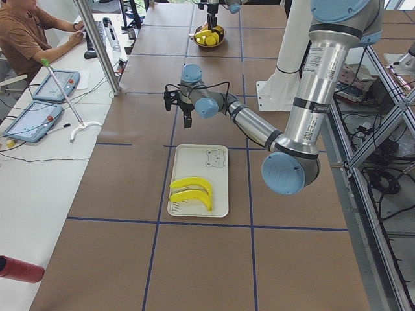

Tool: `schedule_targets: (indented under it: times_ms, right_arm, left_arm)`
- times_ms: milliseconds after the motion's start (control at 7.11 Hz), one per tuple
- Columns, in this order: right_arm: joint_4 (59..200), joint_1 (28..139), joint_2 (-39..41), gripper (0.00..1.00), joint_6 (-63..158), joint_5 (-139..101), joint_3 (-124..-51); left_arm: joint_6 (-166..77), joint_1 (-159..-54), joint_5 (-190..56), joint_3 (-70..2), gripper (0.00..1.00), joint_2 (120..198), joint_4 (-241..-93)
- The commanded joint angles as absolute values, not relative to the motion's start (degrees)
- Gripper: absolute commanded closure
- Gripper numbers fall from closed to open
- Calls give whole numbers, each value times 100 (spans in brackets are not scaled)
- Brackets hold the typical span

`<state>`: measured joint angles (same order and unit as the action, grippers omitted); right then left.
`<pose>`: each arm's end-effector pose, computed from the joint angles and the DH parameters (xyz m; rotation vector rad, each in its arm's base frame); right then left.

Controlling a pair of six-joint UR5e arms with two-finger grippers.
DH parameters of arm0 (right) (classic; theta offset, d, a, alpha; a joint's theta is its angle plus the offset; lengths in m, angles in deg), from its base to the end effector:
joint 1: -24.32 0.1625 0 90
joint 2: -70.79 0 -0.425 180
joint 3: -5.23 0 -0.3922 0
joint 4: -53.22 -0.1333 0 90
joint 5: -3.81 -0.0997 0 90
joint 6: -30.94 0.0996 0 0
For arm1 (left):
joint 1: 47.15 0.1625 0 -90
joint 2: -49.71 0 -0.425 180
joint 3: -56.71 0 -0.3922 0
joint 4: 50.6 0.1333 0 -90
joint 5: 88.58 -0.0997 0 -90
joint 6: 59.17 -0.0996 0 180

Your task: Transfer all bananas from basket to plate

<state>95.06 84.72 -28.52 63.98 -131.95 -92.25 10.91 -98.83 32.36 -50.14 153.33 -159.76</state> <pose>-0.1646 -0.4152 0.5703 0.2607 -1.0396 -0.2684 0.2876 -0.4964 0.3560 0.0841 0.9816 -0.2752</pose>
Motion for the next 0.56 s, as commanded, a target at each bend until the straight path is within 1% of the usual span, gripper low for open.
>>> schedule_targets:
  times_ms: [0, 422]
  right_arm:
    - [9514, 8418, -2852, 16, 6399, -13199, -9224]
    - [9523, 8356, -2861, 16, 6399, -13207, -9215]
  left_arm:
    - [1088, -9892, 3236, -5008, 0, 15333, -15976]
    - [1088, -9892, 3236, -5008, 0, 15324, -15976]
